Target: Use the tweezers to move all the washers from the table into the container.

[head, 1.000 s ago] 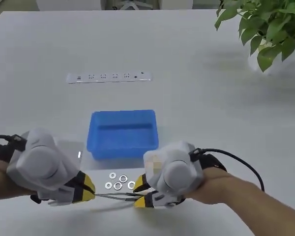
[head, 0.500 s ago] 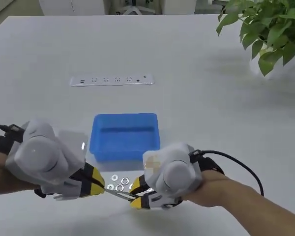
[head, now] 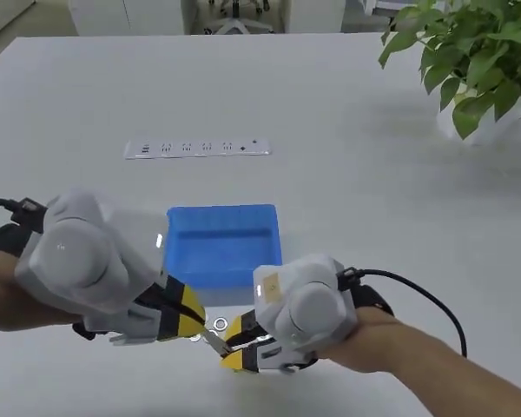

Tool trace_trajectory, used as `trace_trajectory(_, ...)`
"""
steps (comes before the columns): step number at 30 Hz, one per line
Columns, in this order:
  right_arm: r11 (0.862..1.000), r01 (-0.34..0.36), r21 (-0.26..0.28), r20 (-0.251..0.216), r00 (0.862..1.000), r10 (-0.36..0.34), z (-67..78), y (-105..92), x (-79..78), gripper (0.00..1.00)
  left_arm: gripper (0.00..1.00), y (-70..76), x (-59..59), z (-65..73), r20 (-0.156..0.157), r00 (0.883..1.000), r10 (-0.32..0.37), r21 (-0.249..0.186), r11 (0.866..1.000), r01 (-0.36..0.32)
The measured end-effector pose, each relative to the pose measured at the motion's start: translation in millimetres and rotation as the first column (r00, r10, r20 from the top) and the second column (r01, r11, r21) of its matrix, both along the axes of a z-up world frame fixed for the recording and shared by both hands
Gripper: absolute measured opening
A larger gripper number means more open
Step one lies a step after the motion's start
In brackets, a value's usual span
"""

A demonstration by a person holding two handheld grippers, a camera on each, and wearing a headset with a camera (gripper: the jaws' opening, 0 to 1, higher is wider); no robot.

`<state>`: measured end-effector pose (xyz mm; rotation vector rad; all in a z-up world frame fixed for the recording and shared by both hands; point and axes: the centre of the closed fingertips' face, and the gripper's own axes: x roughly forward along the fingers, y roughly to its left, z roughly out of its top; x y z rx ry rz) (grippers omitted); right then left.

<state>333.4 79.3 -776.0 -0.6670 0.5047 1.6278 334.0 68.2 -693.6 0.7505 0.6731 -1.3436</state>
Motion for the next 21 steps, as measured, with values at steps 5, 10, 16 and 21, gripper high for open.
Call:
trace_trajectory(5, 1.000, 0.000, 0.000, 0.002, 1.000, 0.000, -0.6, 0.7, -1.0, 0.12, 0.05, -7.8, 1.2, 0.8, 0.003, 1.000, -0.006, -0.016, 1.000, 0.006)
trace_trajectory(10, 1.000, 0.008, 0.005, -0.007, 1.000, -0.008, -0.6, -2.4, -0.3, 0.12, 0.06, -17.1, 2.4, 1.9, -0.002, 1.000, -0.015, -0.053, 0.999, 0.014)
trace_trajectory(16, 1.000, 0.011, 0.007, -0.007, 1.000, -0.011, -0.6, -5.1, -1.2, 0.12, 0.06, -25.5, -0.4, 0.8, -0.013, 0.999, -0.036, -0.074, 0.997, 0.035)
trace_trajectory(21, 1.000, 0.015, 0.014, -0.014, 1.000, -0.015, -0.7, -5.3, -2.2, 0.12, 0.06, -25.7, -3.1, -5.8, -0.026, 0.999, -0.038, -0.079, 0.996, 0.036)
